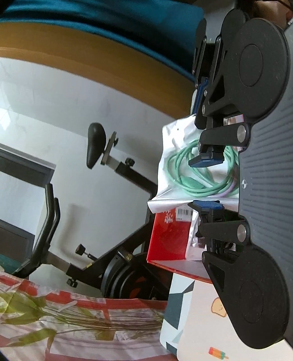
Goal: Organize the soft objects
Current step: 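Lift the cable bag with both tools over the red box, then lower the bag into the box and open both tools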
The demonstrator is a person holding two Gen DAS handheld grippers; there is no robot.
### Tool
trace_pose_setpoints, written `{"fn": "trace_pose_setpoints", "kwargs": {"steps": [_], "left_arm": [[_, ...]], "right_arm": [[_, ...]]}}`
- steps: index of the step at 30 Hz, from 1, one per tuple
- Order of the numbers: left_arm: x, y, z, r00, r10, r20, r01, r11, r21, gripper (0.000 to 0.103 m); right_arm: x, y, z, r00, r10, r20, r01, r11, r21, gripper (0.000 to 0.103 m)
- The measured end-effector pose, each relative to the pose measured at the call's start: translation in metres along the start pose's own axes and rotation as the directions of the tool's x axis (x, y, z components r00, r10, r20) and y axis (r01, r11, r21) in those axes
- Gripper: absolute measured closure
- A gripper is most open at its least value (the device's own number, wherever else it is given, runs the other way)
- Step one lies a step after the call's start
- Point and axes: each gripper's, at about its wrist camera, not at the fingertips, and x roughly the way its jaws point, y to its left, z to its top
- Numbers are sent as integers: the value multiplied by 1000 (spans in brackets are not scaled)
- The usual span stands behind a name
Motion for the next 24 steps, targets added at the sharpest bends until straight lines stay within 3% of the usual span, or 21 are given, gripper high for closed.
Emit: {"fn": "trace_pose_setpoints", "kwargs": {"steps": [5,13,19,24], "left_arm": [[31,9,2,998,38,-41,-38,999,4,72],[66,14,-5,982,55,-183,-46,998,53,72],[75,12,-2,963,53,-262,-32,996,85,72],[84,15,-3,948,48,-313,-23,996,86,72]], "right_arm": [[33,-3,-4,999,-30,-19,29,999,-23,94],[68,-22,-22,988,-15,-152,21,999,38,94],[84,-40,-31,964,36,-263,9,986,168,93],[96,-43,-33,942,39,-334,25,982,185,93]]}}
